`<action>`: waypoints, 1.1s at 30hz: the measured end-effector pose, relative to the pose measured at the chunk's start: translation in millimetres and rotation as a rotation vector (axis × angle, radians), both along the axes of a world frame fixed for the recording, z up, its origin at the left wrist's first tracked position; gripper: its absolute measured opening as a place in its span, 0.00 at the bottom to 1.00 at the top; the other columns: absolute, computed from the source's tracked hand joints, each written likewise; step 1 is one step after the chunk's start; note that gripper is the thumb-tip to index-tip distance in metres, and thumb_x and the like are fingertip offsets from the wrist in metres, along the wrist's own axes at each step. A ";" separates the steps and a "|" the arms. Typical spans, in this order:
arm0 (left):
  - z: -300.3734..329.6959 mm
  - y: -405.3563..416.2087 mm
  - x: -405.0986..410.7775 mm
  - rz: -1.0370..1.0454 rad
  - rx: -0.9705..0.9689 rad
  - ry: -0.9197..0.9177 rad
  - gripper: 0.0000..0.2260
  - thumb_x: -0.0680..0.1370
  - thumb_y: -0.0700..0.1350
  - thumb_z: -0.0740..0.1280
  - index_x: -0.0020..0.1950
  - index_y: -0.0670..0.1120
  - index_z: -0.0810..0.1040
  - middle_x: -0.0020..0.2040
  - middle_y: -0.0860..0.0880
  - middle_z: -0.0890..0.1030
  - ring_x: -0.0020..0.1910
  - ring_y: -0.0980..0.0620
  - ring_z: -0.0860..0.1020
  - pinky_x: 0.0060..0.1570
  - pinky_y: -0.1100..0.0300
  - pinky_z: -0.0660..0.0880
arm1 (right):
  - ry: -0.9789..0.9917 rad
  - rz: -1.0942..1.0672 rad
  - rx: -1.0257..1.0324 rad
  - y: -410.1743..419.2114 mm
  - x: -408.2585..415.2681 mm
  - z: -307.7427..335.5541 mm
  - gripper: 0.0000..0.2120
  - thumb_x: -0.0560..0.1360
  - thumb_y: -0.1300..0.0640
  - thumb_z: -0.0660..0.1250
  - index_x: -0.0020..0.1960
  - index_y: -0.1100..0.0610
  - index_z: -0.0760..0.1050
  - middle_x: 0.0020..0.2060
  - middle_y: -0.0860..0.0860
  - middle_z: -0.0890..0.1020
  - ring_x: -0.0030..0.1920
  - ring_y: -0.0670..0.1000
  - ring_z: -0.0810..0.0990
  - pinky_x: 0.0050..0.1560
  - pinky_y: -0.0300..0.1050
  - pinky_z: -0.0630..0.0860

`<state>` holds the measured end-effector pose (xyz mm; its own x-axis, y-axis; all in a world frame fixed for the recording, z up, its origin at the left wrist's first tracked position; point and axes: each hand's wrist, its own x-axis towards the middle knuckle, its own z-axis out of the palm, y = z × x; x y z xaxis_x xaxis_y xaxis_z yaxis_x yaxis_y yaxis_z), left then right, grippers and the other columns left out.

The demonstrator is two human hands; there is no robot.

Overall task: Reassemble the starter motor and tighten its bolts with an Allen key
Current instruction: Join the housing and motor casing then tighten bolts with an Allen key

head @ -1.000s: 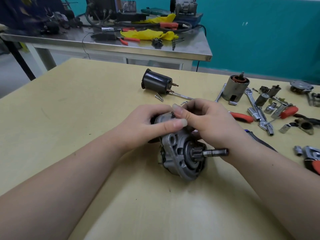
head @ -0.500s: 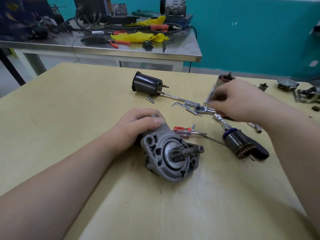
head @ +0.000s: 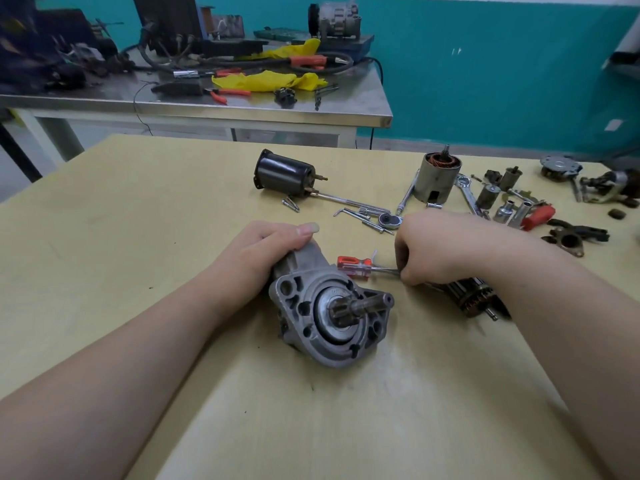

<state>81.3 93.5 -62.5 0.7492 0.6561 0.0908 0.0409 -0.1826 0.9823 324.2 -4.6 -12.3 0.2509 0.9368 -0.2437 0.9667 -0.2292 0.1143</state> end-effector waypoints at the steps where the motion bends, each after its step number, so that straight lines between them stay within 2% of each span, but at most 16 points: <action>1: 0.4 -0.4 -0.2 0.008 0.002 0.007 0.26 0.80 0.63 0.67 0.44 0.40 0.86 0.43 0.34 0.86 0.41 0.36 0.84 0.52 0.40 0.79 | 0.040 0.005 -0.004 0.7 -0.1 -0.4 0.04 0.71 0.50 0.75 0.45 0.49 0.85 0.39 0.45 0.85 0.43 0.50 0.84 0.45 0.50 0.85; 3: 1.3 -1.7 0.1 0.023 0.011 0.019 0.28 0.80 0.64 0.67 0.44 0.38 0.86 0.44 0.30 0.84 0.42 0.32 0.83 0.55 0.35 0.79 | 0.116 0.022 -0.028 0.8 1.9 1.4 0.03 0.72 0.50 0.77 0.45 0.47 0.85 0.39 0.43 0.85 0.43 0.48 0.84 0.47 0.49 0.85; 5: 2.4 -3.5 0.6 0.029 0.040 0.021 0.28 0.79 0.64 0.67 0.43 0.39 0.86 0.43 0.30 0.84 0.41 0.38 0.83 0.53 0.40 0.79 | 0.186 0.030 -0.050 0.6 9.4 8.2 0.07 0.73 0.47 0.78 0.49 0.44 0.85 0.40 0.41 0.85 0.44 0.44 0.84 0.48 0.46 0.84; 7: 3.3 -5.3 0.9 0.039 0.080 0.024 0.28 0.79 0.64 0.66 0.43 0.37 0.85 0.42 0.31 0.83 0.40 0.43 0.82 0.50 0.45 0.78 | 0.273 0.010 0.056 4.4 16.4 12.9 0.09 0.75 0.48 0.77 0.55 0.43 0.85 0.42 0.38 0.84 0.44 0.40 0.82 0.45 0.39 0.79; 9: 3.9 -6.1 0.8 0.051 0.100 0.028 0.28 0.80 0.62 0.66 0.43 0.35 0.84 0.42 0.29 0.82 0.39 0.44 0.81 0.49 0.47 0.77 | 0.317 -0.064 0.293 14.9 18.7 6.1 0.09 0.78 0.51 0.73 0.58 0.46 0.86 0.44 0.39 0.84 0.47 0.43 0.82 0.44 0.39 0.76; 11: 4.5 -6.2 1.4 0.058 0.105 0.033 0.27 0.81 0.59 0.66 0.43 0.35 0.84 0.43 0.29 0.82 0.39 0.44 0.81 0.49 0.46 0.78 | 0.212 -0.146 0.401 25.7 14.1 -7.5 0.09 0.81 0.51 0.69 0.59 0.48 0.85 0.50 0.47 0.85 0.50 0.51 0.83 0.50 0.45 0.80; 14: 4.7 -5.9 2.2 0.055 0.096 0.037 0.28 0.80 0.61 0.66 0.43 0.34 0.84 0.43 0.28 0.82 0.39 0.43 0.81 0.50 0.40 0.79 | 0.105 -0.176 0.325 33.1 7.9 -24.8 0.11 0.82 0.50 0.68 0.61 0.51 0.84 0.52 0.52 0.86 0.50 0.56 0.84 0.53 0.54 0.85; 18: 3.8 -5.0 2.9 0.052 0.088 0.032 0.26 0.79 0.62 0.66 0.42 0.38 0.85 0.42 0.31 0.82 0.39 0.44 0.81 0.49 0.45 0.78 | 0.046 -0.189 0.333 35.1 9.1 -27.9 0.09 0.81 0.54 0.68 0.58 0.52 0.84 0.48 0.52 0.85 0.47 0.57 0.84 0.50 0.55 0.86; 22: 2.6 -4.0 3.1 0.049 0.077 0.028 0.27 0.78 0.64 0.66 0.41 0.40 0.85 0.41 0.31 0.82 0.39 0.44 0.81 0.48 0.48 0.77 | 0.080 -0.207 0.300 33.8 10.6 -25.4 0.07 0.77 0.56 0.69 0.54 0.52 0.84 0.44 0.51 0.84 0.44 0.55 0.83 0.48 0.54 0.86; 24: 2.4 -3.8 2.5 0.048 0.075 0.026 0.27 0.78 0.64 0.66 0.41 0.40 0.86 0.41 0.31 0.83 0.39 0.44 0.82 0.48 0.48 0.77 | 0.106 -0.195 0.312 33.6 11.2 -24.3 0.10 0.77 0.54 0.69 0.57 0.50 0.83 0.47 0.50 0.84 0.47 0.54 0.83 0.48 0.52 0.85; 26: 2.4 -3.9 2.3 0.049 0.075 0.025 0.28 0.77 0.64 0.66 0.42 0.39 0.85 0.42 0.30 0.83 0.39 0.44 0.82 0.48 0.48 0.78 | 0.102 -0.156 0.318 33.5 9.1 -26.2 0.15 0.80 0.54 0.67 0.65 0.46 0.80 0.55 0.50 0.84 0.52 0.55 0.83 0.50 0.51 0.84; 28: 2.8 -4.4 2.2 0.050 0.076 0.028 0.28 0.77 0.64 0.66 0.42 0.39 0.85 0.42 0.30 0.83 0.39 0.44 0.82 0.49 0.48 0.78 | 0.069 -0.126 0.296 34.5 6.7 -29.3 0.17 0.81 0.55 0.65 0.69 0.44 0.79 0.58 0.51 0.84 0.55 0.56 0.83 0.48 0.50 0.82; 33: 4.1 -5.3 2.7 0.061 0.091 0.044 0.24 0.81 0.60 0.66 0.41 0.40 0.86 0.41 0.32 0.83 0.39 0.45 0.82 0.50 0.47 0.79 | -0.011 -0.144 0.318 38.1 2.9 -31.8 0.10 0.81 0.55 0.65 0.59 0.50 0.83 0.49 0.53 0.84 0.46 0.57 0.83 0.41 0.48 0.81</action>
